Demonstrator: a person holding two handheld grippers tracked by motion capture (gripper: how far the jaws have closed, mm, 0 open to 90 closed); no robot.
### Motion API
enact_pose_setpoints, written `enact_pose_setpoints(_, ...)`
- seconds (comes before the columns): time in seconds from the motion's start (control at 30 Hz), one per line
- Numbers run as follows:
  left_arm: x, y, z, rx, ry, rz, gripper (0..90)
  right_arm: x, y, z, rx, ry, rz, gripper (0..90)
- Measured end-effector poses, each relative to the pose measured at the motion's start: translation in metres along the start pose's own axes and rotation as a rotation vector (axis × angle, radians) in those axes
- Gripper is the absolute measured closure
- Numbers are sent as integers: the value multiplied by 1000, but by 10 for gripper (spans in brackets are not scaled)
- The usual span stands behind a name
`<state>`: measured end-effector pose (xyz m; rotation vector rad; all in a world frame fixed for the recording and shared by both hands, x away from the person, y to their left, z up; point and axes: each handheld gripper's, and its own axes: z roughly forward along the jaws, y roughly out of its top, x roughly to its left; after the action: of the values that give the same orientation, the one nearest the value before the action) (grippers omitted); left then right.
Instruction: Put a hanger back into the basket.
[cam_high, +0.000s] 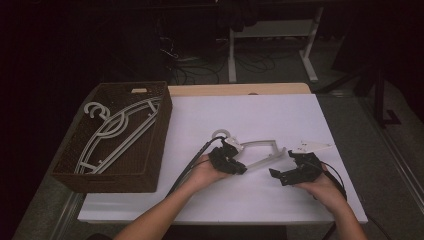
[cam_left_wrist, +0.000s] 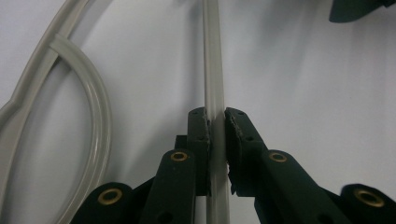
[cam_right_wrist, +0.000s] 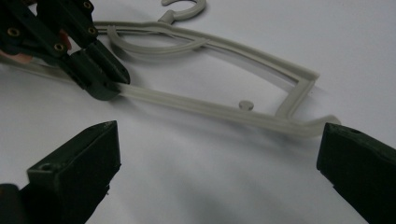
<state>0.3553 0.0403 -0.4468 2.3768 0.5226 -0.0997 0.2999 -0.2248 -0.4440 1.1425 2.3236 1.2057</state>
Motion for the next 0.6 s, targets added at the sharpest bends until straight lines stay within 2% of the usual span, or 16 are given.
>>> enact_pose_setpoints(0.1,-1,0,-2,-15,3,4,753,0,0,0,-2,0,0,0)
enact_pose_setpoints(0.13,-1,0,-4,-33,2,-1,753,0,0,0,-2,0,0,0)
enact_pose_setpoints(0.2,0,1,-13,-57,14,-1,675,0,1,-1,-4,-1,0,0)
enact_pose_setpoints(0.23,2,1,-23,-86,15,-5,612,0,1,-1,-3,-1,0,0)
enact_pose_setpoints(0.27,2,1,-23,-86,15,-5,578,0,1,-1,-3,-1,0,0)
enact_pose_setpoints(0.3,5,0,-34,-102,21,-9,560,0,1,-1,-2,0,5,0)
enact_pose_setpoints(0.33,5,0,-34,-102,21,-9,530,0,1,-1,-2,0,5,0)
enact_pose_setpoints(0.37,7,-2,-40,-111,24,-11,530,0,1,-1,1,1,8,0)
enact_pose_setpoints(0.43,12,-7,-51,-126,33,-18,475,1,3,-2,9,3,4,0)
enact_pose_setpoints(0.5,19,-14,-60,-146,29,-41,400,2,6,-3,23,14,2,0)
enact_pose_setpoints(0.6,28,-27,-72,-151,46,-67,366,3,10,-4,31,29,8,0)
